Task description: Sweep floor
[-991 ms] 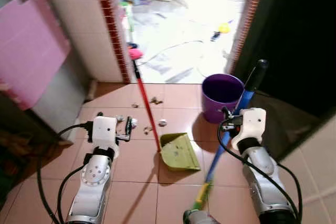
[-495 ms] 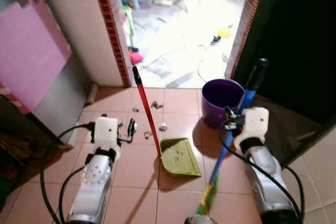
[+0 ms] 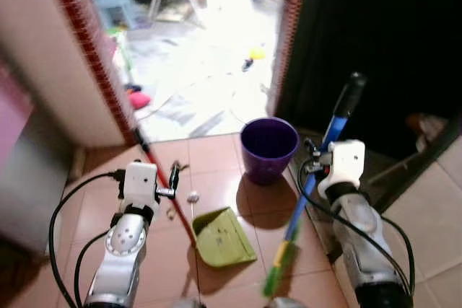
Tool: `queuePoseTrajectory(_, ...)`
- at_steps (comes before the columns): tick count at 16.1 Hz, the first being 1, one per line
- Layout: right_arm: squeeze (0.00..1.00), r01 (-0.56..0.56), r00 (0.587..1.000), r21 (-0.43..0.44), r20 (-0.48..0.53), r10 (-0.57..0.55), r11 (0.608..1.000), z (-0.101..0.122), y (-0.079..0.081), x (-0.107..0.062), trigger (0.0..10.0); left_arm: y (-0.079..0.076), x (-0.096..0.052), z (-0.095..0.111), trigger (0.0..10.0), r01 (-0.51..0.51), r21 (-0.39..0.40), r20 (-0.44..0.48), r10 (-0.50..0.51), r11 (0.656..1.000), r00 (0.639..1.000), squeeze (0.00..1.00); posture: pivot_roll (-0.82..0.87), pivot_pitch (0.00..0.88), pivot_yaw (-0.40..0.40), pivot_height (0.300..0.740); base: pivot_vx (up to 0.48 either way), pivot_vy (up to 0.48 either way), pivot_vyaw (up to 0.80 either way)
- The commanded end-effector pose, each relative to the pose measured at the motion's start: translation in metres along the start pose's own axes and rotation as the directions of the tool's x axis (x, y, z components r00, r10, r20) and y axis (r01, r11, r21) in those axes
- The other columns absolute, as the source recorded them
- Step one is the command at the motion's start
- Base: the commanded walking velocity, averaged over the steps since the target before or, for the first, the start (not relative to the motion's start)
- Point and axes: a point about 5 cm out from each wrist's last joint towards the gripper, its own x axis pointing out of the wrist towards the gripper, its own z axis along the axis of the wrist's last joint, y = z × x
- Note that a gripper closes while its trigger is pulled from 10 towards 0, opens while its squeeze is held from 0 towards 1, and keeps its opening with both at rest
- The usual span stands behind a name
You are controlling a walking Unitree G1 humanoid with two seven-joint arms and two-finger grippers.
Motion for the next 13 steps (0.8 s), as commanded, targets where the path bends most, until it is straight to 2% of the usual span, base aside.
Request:
queuePoseTrajectory(1,0.0,0.001,0.999,-0.005,0.038,-0.001,1.0,0.009,-0.002,0.003,10.0,-0.004,0.0,0.002,10.0,0.0,-0.001,0.006,0.0,1.0,1.0,0.0,-0.15,0.0,0.073,0.74,0.0,0.0,0.0)
queuePoseTrajectory(5,0.0,-0.036,0.999,-0.017,0.034,0.036,0.999,0.008,0.001,0.004,10.0,0.003,-0.004,-0.004,10.0,-0.077,0.027,-0.021,0.078,0.997,0.997,0.0,-0.14,0.0,0.069,0.74,0.0,0.0,0.0)
queuePoseTrajectory(6,0.0,-0.064,0.997,-0.038,0.041,0.065,0.997,0.01,0.004,0.004,10.0,0.004,-0.005,-0.005,10.0,-0.095,0.022,-0.025,0.095,0.995,0.995,0.0,-0.14,0.0,0.069,0.74,0.0,0.0,0.77)
queuePoseTrajectory(10,0.0,-0.065,0.997,-0.024,0.044,0.066,0.998,0.01,0.005,0.005,10.0,0.004,-0.003,-0.006,10.0,-0.103,0.03,-0.038,0.104,0.994,0.994,0.0,-0.15,0.0,0.071,0.74,0.0,0.0,0.76)
queuePoseTrajectory(13,0.0,-0.062,0.997,-0.017,0.046,0.063,0.998,0.01,0.005,0.006,10.0,0.008,0.003,-0.003,10.0,-0.101,0.034,-0.036,0.102,0.994,0.994,0.0,-0.15,0.0,0.072,0.74,0.0,0.0,0.0)
